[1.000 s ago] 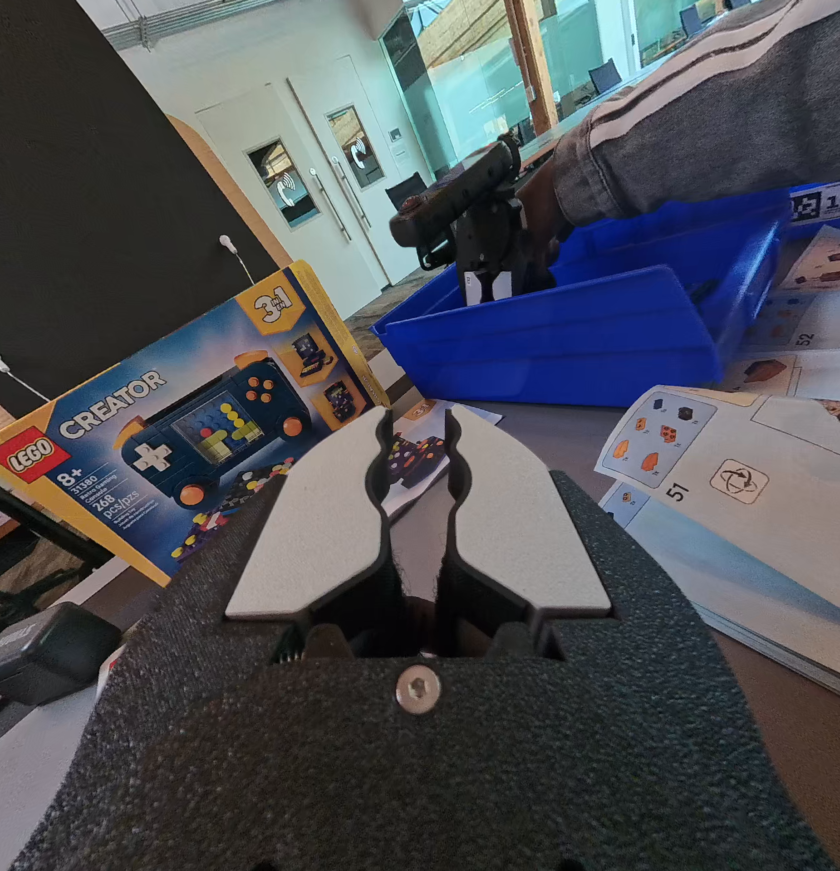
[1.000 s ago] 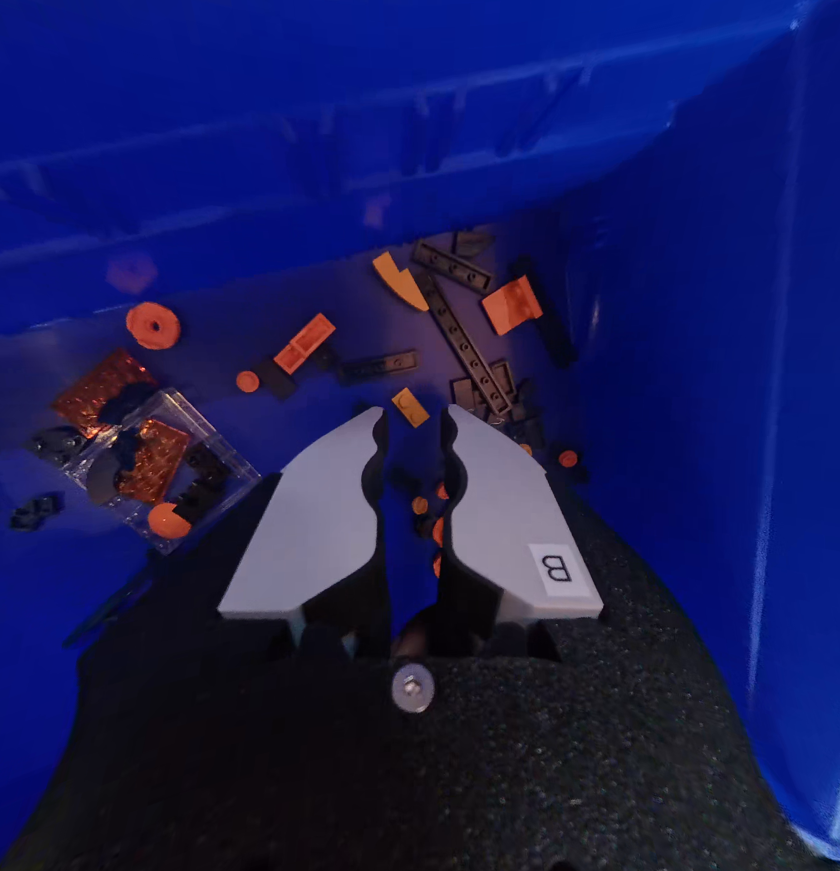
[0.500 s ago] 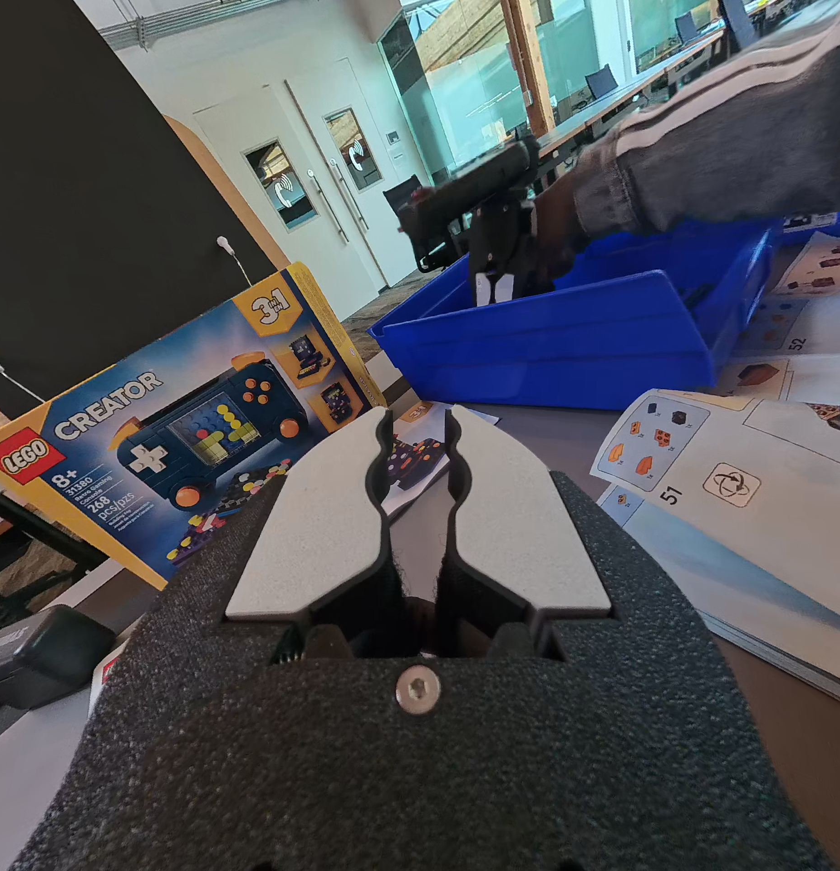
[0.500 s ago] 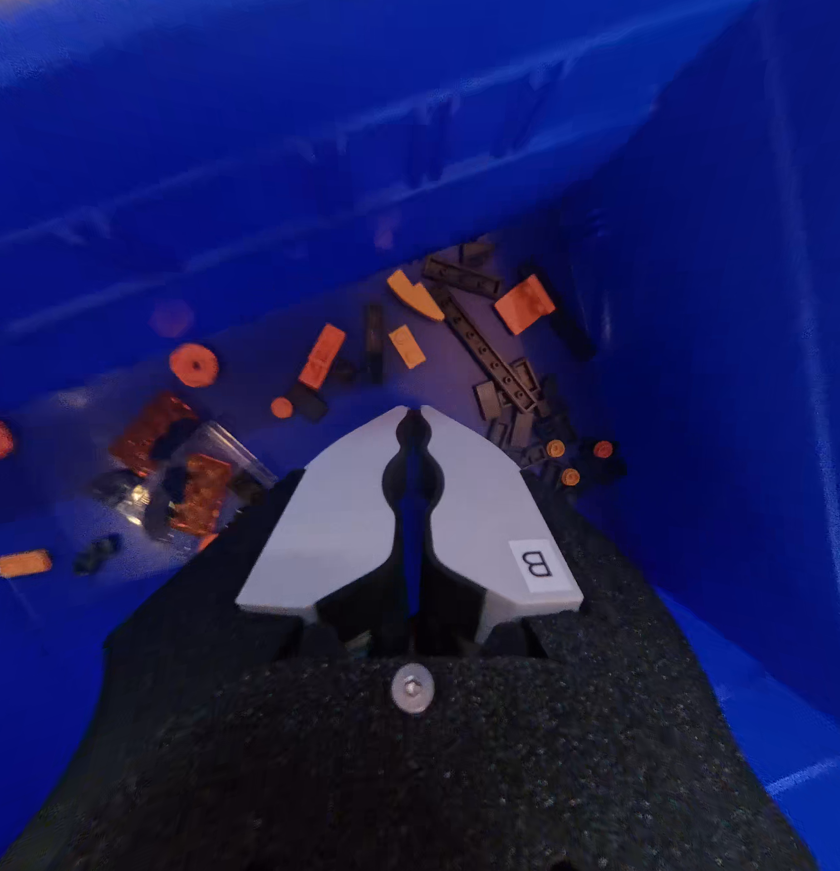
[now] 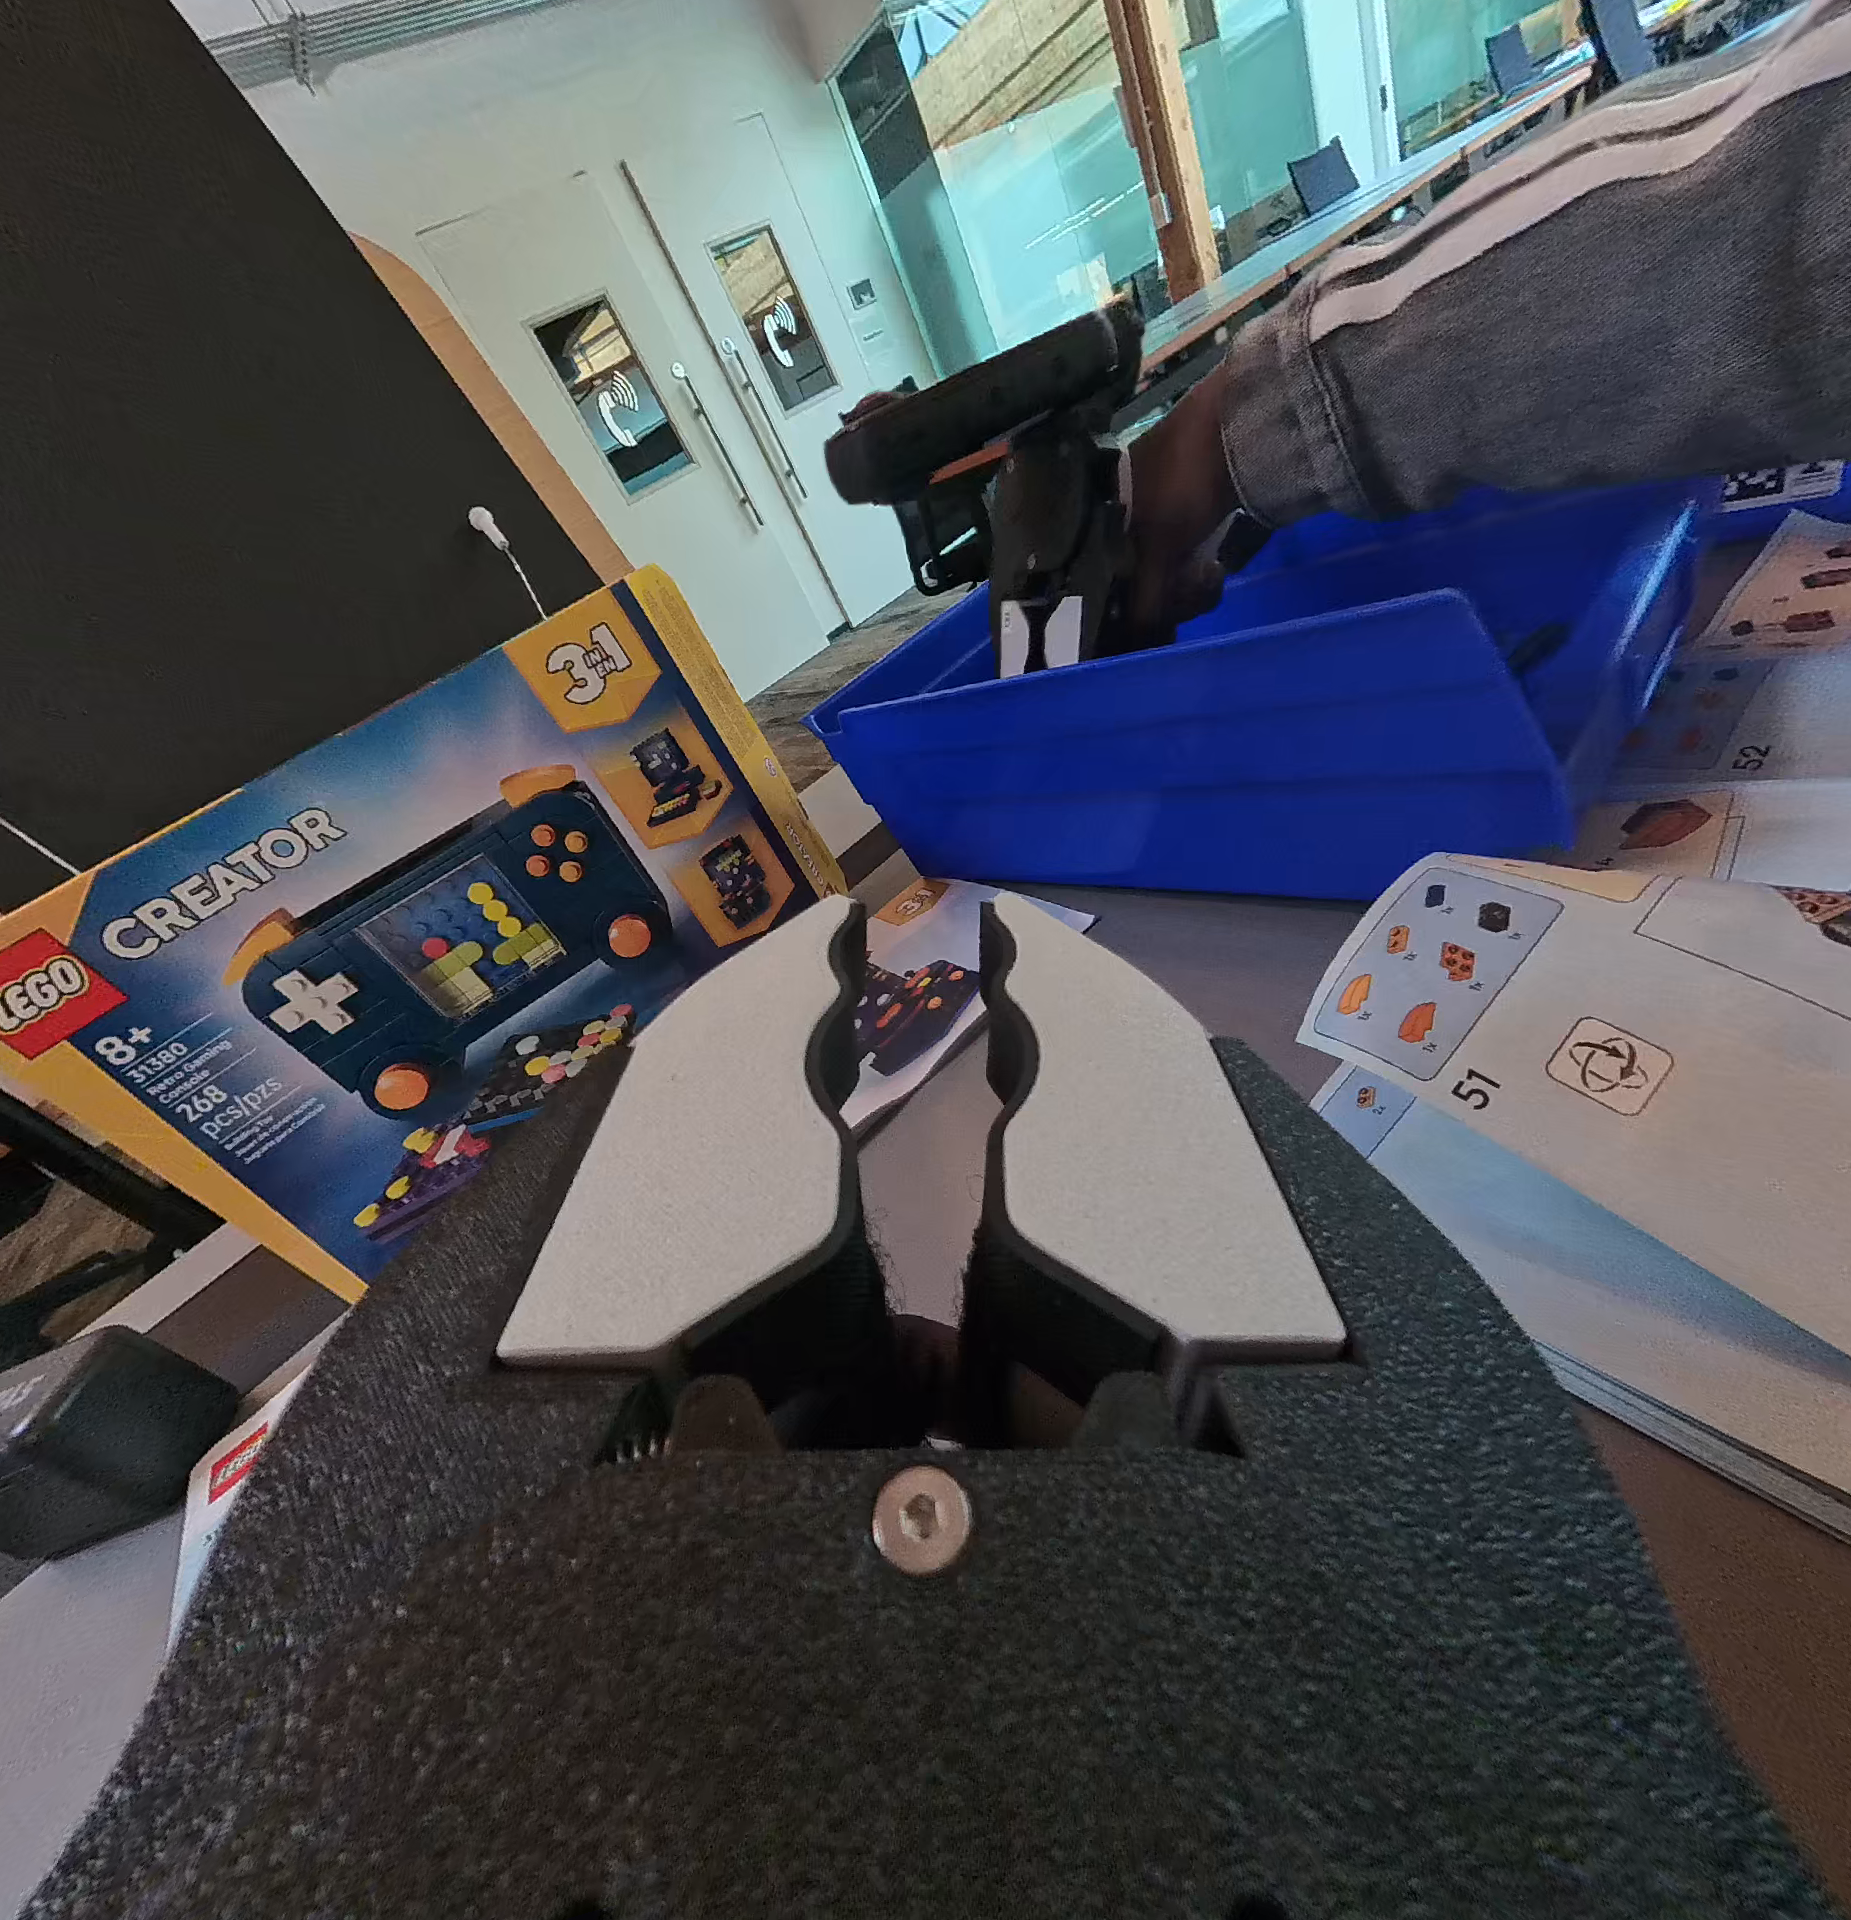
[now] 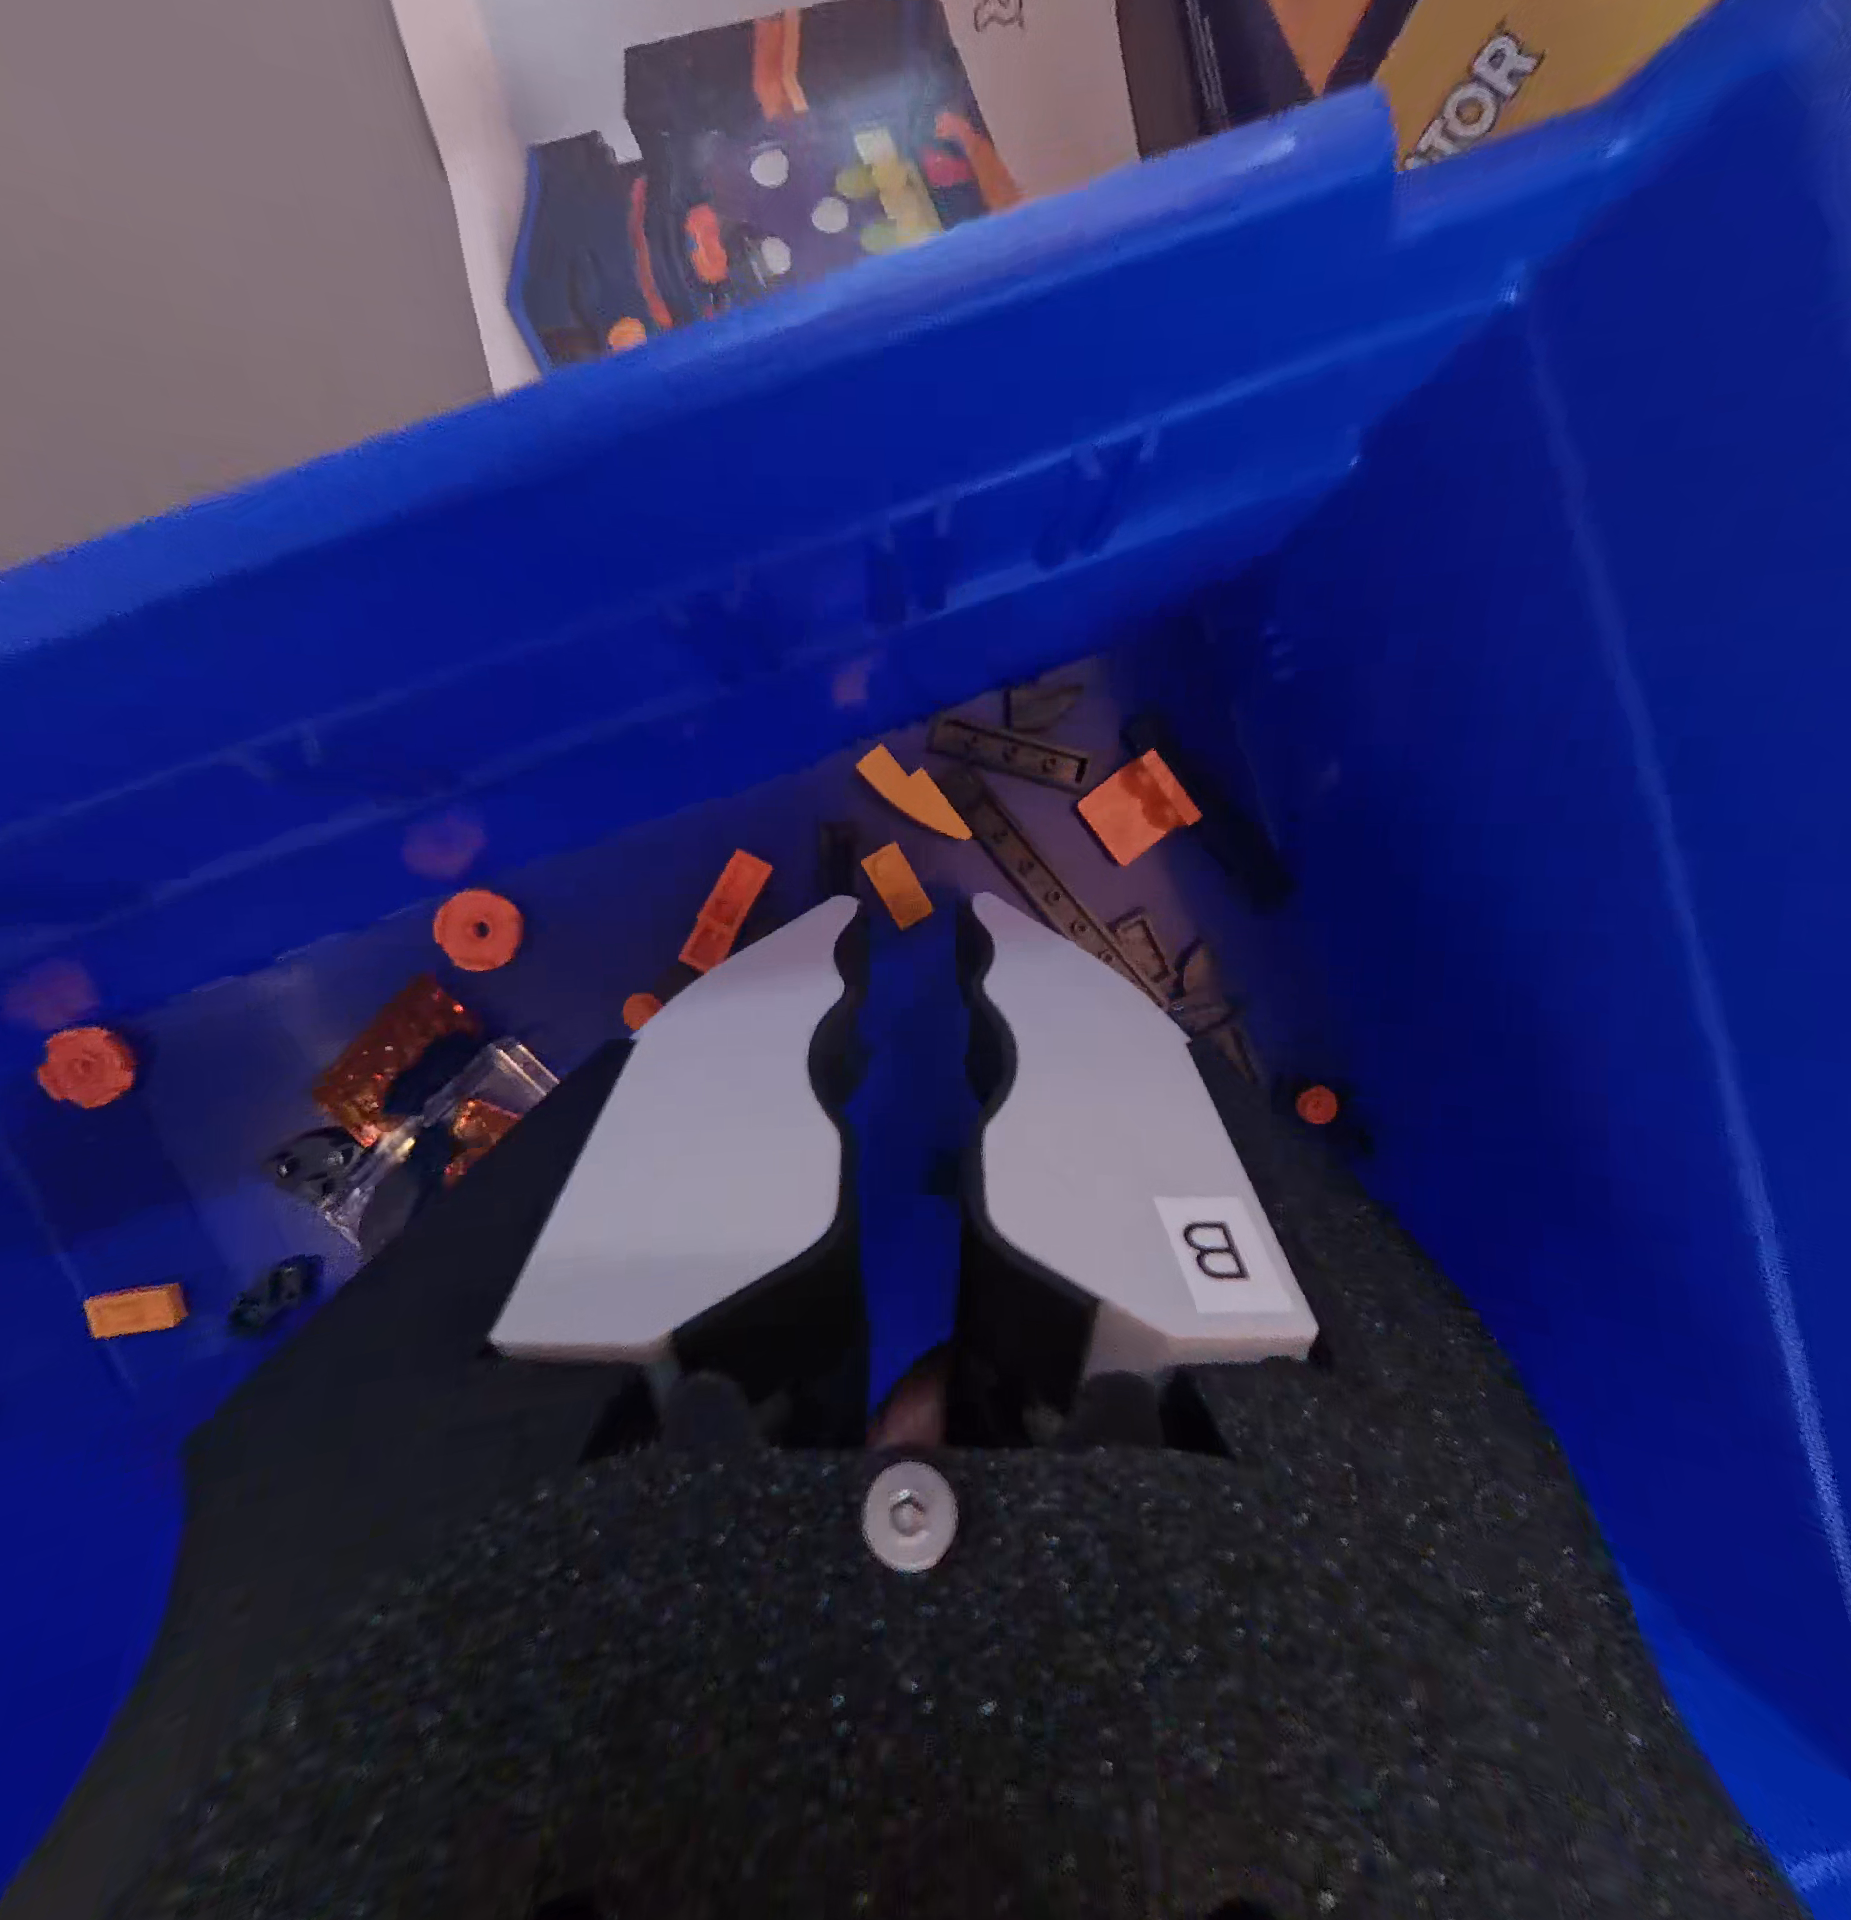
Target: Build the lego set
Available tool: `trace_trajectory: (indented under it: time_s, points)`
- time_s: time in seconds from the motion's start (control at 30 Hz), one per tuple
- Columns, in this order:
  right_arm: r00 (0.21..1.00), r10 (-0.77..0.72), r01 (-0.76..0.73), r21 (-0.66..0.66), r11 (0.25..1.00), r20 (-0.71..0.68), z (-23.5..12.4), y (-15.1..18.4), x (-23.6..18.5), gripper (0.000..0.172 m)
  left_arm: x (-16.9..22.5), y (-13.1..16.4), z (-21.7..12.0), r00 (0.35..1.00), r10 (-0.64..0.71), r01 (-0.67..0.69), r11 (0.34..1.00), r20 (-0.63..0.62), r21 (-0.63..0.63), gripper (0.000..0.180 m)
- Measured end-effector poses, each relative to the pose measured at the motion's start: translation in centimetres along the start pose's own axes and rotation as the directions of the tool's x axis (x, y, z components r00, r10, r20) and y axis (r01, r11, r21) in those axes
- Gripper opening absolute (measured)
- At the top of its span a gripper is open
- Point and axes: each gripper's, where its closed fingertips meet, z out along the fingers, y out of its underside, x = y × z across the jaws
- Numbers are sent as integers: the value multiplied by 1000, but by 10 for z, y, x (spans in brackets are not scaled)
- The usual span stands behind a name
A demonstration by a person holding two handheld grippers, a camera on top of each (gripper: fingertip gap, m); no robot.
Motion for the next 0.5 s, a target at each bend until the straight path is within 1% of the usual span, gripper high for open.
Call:
trace_trajectory:
  time_s: [0.13, 0.2, 0.33, 0.43, 0.5]
  points:
    - [998, -46, 49, -75, 996, 39, 6, 10, 6, 14, 2, 3, 1, 1000, 3, -3, 1000, -8, -10, 20]
    - [996, -55, 59, -60, 996, 67, 10, 9, 5, 15, 1, 4, 1, 1000, -1, 1, 1000, -9, -13, 20]
    - [989, -106, 110, -34, 993, 100, 15, 3, -1, 22, 0, 6, 2, 1000, -15, 15, 1000, -10, -16, 20]
    - [986, -133, 137, -42, 990, 97, 16, 2, 0, 21, 1, 8, 3, 1000, -20, 20, 999, -16, -25, 20]
    - [987, -146, 148, -30, 988, 70, 18, 0, 1, 15, 1, 9, 3, 1000, -19, 19, 999, -16, -27, 20]
